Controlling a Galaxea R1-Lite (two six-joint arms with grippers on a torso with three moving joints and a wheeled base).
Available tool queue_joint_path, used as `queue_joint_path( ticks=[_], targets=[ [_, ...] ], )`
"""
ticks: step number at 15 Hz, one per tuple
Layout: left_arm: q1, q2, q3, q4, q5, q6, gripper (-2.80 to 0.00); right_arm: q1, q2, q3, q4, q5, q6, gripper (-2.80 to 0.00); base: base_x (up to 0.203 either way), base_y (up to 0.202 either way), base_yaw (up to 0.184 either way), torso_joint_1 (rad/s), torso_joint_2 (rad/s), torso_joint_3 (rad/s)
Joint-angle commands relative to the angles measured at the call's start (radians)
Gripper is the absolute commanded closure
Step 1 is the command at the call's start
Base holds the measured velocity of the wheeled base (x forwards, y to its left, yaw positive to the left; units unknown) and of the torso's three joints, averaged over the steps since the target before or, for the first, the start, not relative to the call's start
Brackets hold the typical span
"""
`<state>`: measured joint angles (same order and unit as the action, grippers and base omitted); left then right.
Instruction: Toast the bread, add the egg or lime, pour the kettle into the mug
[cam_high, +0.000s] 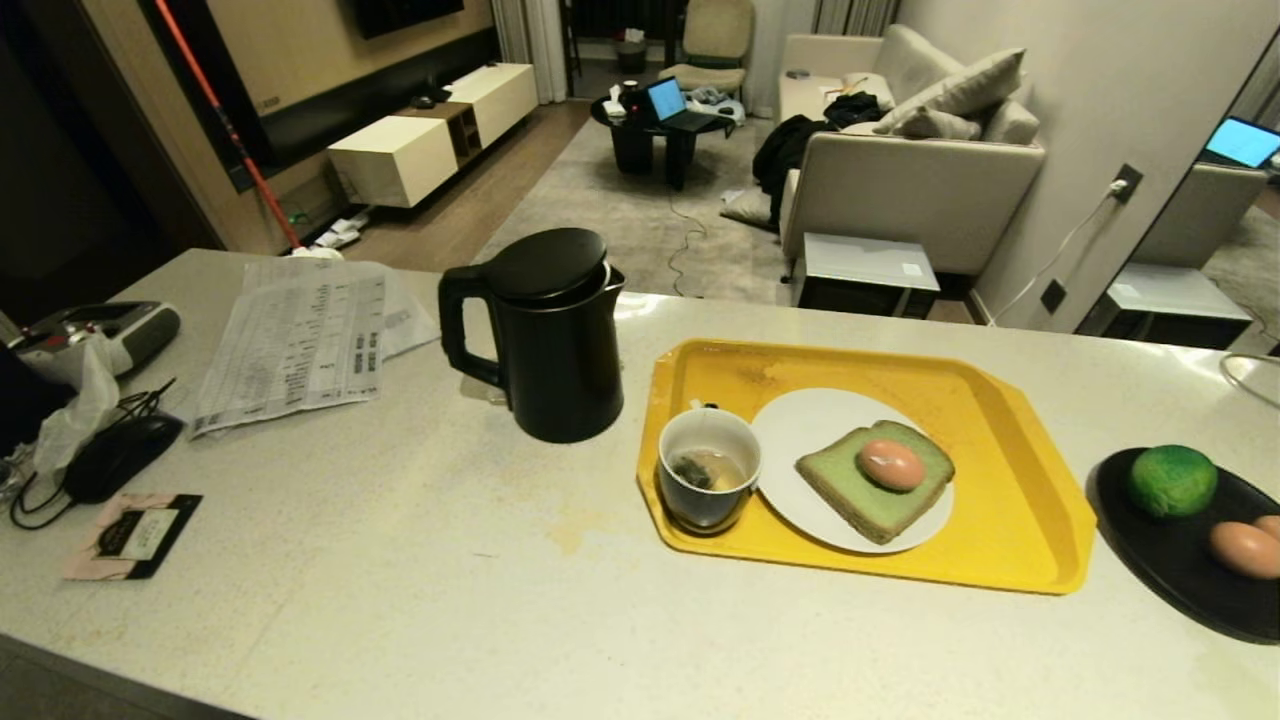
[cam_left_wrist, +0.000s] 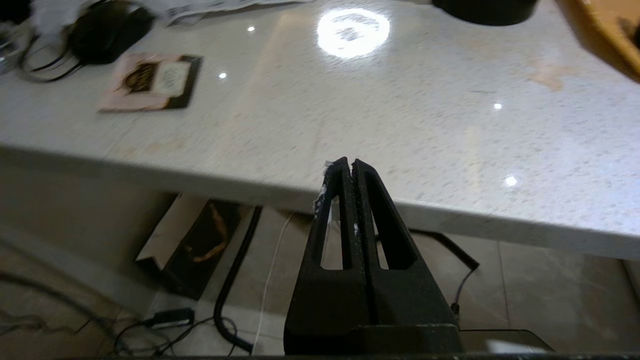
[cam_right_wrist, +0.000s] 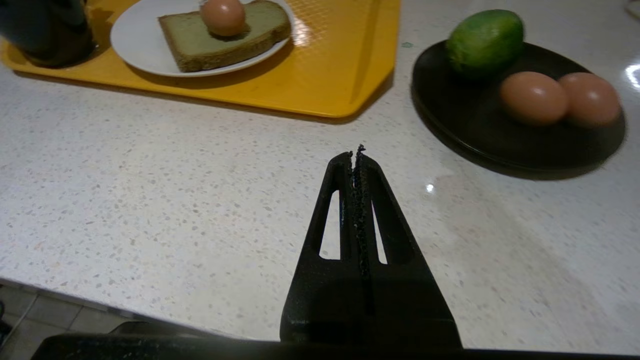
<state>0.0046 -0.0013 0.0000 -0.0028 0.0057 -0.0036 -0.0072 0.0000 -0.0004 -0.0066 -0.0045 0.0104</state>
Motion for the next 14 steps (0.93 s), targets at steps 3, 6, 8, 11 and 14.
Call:
queue_joint_path(
  ticks=[3, 6, 8, 11, 14],
  targets=[
    [0.0, 0.0, 0.0, 0.0, 0.0, -0.001, 0.0, 0.0, 0.0, 0.003, 0.0, 0.0, 0.0, 0.0, 0.001, -0.006, 0.121, 0.004, 0.0, 0.0],
    [0.0, 0.0, 0.0, 0.0, 0.0, -0.001, 0.0, 0.0, 0.0, 0.003, 0.0, 0.0, 0.0, 0.0, -0.002, -0.002, 0.027, 0.001, 0.0, 0.002],
    [0.0, 0.0, 0.0, 0.0, 0.0, -0.001, 0.0, 0.0, 0.0, 0.003, 0.0, 0.0, 0.0, 0.0, 0.0, 0.0, 0.0, 0.0, 0.0, 0.0],
    [0.0, 0.0, 0.0, 0.0, 0.0, -0.001, 0.0, 0.0, 0.001, 0.003, 0.0, 0.0, 0.0, 0.0, 0.0, 0.005, -0.025, 0.001, 0.0, 0.001],
    [0.0, 0.0, 0.0, 0.0, 0.0, -0.001, 0.0, 0.0, 0.0, 0.003, 0.0, 0.0, 0.0, 0.0, 0.003, 0.007, -0.128, 0.003, 0.0, 0.0]
  ],
)
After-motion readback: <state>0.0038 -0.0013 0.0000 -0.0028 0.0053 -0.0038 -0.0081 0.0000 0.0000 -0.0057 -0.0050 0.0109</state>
